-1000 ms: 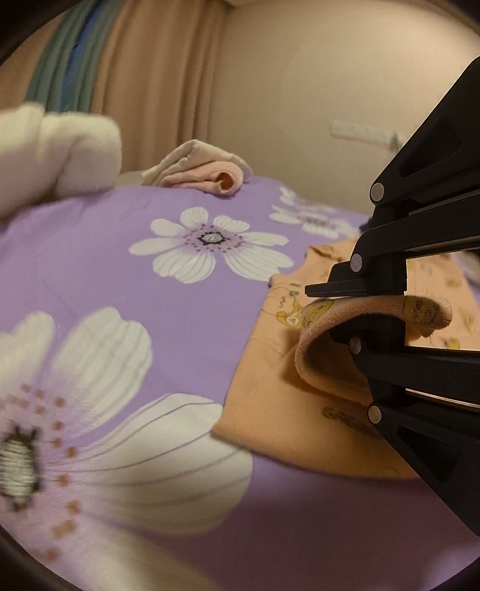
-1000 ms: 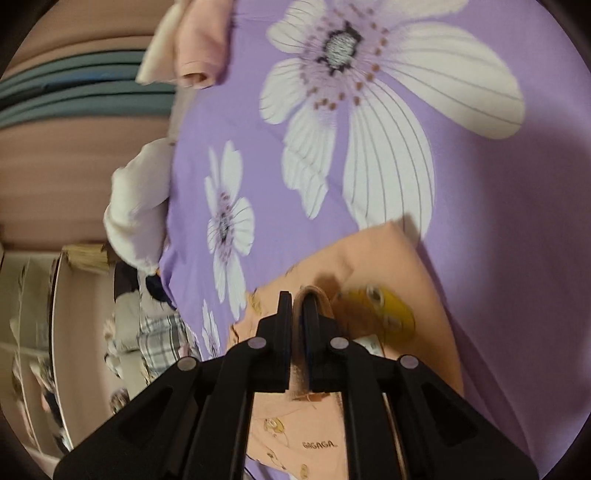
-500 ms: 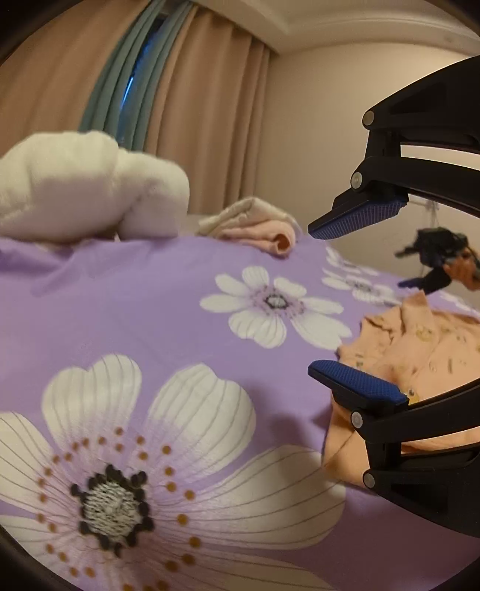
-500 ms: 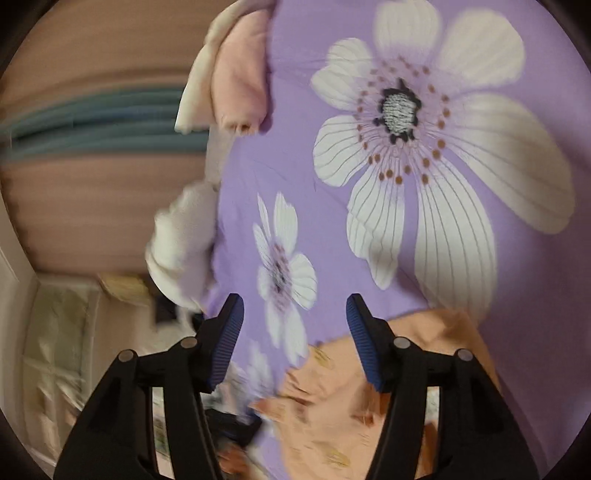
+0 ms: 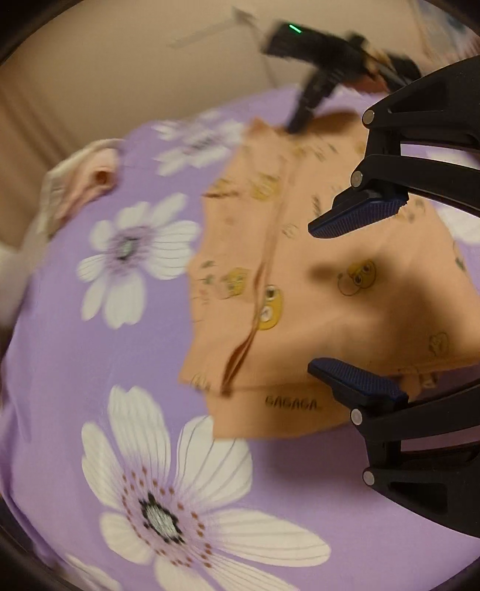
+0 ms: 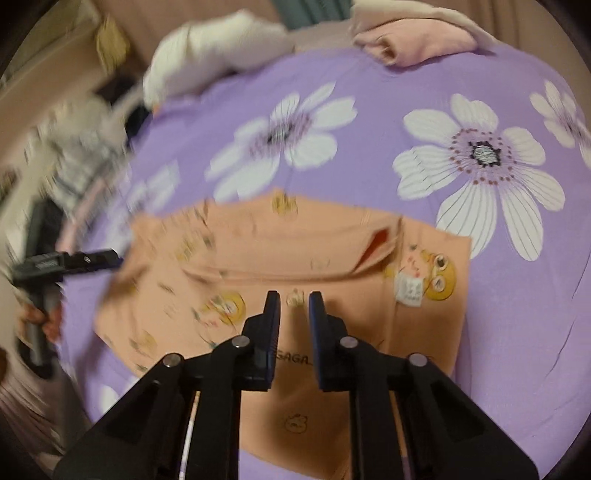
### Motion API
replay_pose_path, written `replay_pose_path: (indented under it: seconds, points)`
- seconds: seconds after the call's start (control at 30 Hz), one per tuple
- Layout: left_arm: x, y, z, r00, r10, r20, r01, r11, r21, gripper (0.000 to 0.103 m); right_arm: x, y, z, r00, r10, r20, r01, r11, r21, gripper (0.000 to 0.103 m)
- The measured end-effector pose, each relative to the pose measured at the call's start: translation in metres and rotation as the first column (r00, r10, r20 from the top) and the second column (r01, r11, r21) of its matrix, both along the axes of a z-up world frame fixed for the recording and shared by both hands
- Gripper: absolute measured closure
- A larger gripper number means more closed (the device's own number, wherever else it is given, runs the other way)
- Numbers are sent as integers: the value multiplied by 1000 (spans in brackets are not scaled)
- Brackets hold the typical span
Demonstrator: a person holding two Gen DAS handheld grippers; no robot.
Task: Fold small clothes
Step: 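Lift the hem with both grippers and fold it over the garment body, then lower the folded hem onto the garment and open both grippers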
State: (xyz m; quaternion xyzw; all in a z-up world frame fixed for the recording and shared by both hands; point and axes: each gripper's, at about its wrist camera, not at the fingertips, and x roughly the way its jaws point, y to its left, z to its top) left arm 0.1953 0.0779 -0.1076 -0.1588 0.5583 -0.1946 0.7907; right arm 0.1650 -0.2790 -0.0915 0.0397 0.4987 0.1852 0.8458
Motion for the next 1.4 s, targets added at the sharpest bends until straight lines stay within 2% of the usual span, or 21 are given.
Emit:
replay_pose_path:
  seconds: [0.07,0.13,0.2,0.23,0.3,0.37,0.4,0.57,0.7,0.8,1.0,1.13,1.2,1.27,1.3,1.33,1.4]
  points:
    - [8,-17,-5,999,-44,15,42,995,87,36,14,9,-13,1000,17,-25,-19,998,-67,87]
    - [21,-29,-6,998,-53,41,47,990,134,36,33,18,-18,1000,18,-18,-20,993,-119,88]
    - [42,-31,-4,998,-26,65,22,998,60,36,61,20,-19,1000,-4,0,4,994,-105,88]
    - [57,-26,-4,997,28,66,-26,999,-24,36,71,18,-18,1000,-16,11,17,996,-84,88]
    - [73,-14,-2,989,140,50,-132,982,-136,36,93,11,-13,996,-84,33,85,996,-19,86]
    - [80,-2,-1,974,223,43,-211,958,-192,36,106,-1,-6,987,-154,49,152,988,35,85]
    - [80,1,1,971,236,45,-223,955,-195,36,110,-10,-2,981,-185,60,181,982,55,85]
    - [55,20,6,970,232,67,-222,966,-131,36,80,-31,18,974,-201,104,194,978,73,84]
    - [24,31,13,972,219,85,-207,970,-131,36,32,-60,25,967,-228,112,218,971,94,84]
    - [-1,25,19,975,191,113,-177,976,-124,36,-5,-74,22,966,-242,97,230,966,116,80]
    - [-48,9,20,981,130,143,-119,989,-83,36,-60,-73,3,976,-217,32,209,964,167,70]
    - [-69,-9,19,981,83,174,-78,996,-34,36,-79,-61,-6,980,-196,31,190,971,143,68]
    - [-73,-15,14,984,70,165,-67,997,-24,36,-84,-56,-8,982,-183,40,174,973,154,68]
    - [-77,-19,7,987,64,150,-62,998,-15,36,-84,-50,-11,986,-161,42,153,977,146,73]
    - [-78,-21,4,988,59,143,-58,998,-7,36,-82,-47,-13,988,-151,43,144,980,136,81]
    - [-78,-23,0,989,57,138,-59,998,9,36,-80,-43,-16,989,-141,43,135,984,119,95]
    - [-78,-23,-7,991,67,116,-71,997,26,36,-77,-42,-22,990,-140,22,137,986,100,95]
